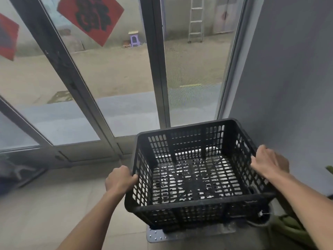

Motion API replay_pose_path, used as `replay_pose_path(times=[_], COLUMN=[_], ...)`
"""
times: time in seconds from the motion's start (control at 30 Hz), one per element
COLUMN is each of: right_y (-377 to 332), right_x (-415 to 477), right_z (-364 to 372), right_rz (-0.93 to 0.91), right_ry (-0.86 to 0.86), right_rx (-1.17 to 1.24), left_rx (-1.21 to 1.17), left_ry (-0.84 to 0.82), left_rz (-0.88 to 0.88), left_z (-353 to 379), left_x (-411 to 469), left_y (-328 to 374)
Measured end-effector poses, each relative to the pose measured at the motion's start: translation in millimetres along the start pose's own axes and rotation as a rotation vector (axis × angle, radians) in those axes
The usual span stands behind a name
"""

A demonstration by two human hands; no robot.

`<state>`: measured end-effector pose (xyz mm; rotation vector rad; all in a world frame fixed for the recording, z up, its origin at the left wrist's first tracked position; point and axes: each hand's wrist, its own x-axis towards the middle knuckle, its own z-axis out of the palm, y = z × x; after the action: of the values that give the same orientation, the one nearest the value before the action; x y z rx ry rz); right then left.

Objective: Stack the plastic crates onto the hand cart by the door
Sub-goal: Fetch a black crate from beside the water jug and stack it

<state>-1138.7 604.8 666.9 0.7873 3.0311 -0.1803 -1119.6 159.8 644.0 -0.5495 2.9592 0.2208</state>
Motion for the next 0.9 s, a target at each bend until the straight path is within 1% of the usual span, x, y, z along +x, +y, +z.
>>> replay_pose_path(times=[0.17, 0.27, 0.37, 0.57, 0.67, 0.77, 0.9], right_y=[11.7, 16.8, 7.4, -20.4, -18.8, -2.8, -11.9], right_x=[62.8, 85.3, 91.1, 76.3, 89.3, 117.8, 101.1], right_z=[63.6, 81.3, 75.2, 37.6, 50.4, 84.9, 57.9], right_rz=[-0.021, -0.041, -0.056, -0.056, -0.067, -0.063, -0.083], right_ry=[-0.020, -0.010, -0.029, -0.039, -0.054, -0.095, -0.079], right_rx=[0.008, 0.008, -0.004, 0.002, 0.022, 0.040, 0.016], left_rx=[-0.019, -0.024, -0.035, -0.034, -0.025, -0.017, 0.000], left_ry=[0.016, 0.015, -0.004, -0.005, -0.009, 0.007, 0.000], left_rz=[-0.003, -0.007, -0.036, -0.069, -0.076, -0.066, -0.073], left_z=[11.3, 17.3, 23.3, 33.4, 36.3, 39.0, 39.2], left_x=[19.4, 29.9, 34.7, 37.5, 41.2, 45.1, 46.9], left_y=[1.7, 5.9, 11.2, 24.4, 28.4, 33.4, 39.2])
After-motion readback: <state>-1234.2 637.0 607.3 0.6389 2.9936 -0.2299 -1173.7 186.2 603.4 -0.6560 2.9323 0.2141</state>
